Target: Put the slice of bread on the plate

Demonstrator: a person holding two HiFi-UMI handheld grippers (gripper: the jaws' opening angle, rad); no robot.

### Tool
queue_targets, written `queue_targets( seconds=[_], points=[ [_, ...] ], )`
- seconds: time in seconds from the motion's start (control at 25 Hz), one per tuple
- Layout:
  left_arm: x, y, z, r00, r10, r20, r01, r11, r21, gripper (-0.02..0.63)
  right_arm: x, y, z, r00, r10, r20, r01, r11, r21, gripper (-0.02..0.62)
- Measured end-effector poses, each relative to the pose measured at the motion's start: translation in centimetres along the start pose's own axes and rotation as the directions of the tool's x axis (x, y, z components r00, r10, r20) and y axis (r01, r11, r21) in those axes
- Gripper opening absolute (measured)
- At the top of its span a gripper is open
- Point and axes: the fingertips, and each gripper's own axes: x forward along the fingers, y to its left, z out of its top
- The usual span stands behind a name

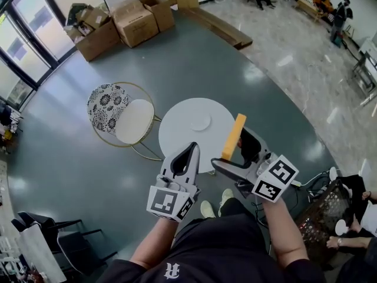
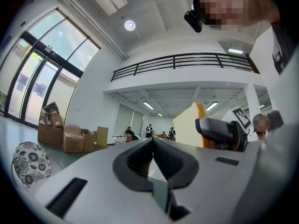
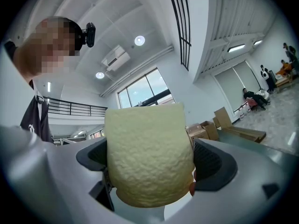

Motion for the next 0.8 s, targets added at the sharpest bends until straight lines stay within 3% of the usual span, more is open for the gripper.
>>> queue_targets(
  seconds=[0.44,0.8],
  points=[
    [3.5,4.1,-0.5,0.997,0.083,-0.007,-0.083,0.997,-0.005,0.005,4.2,-4.6,0.1,0.998,0.051,-0.035,-0.049,0.998,0.043,0.541],
    [9.6,7.7,-1.5,0.984,0.177,-0.004,-0.177,0.984,-0.001,0.005,8.0,-11.9,-0.9,0.987,0.122,-0.105,-0.112,0.989,0.093,0.541]
  ],
)
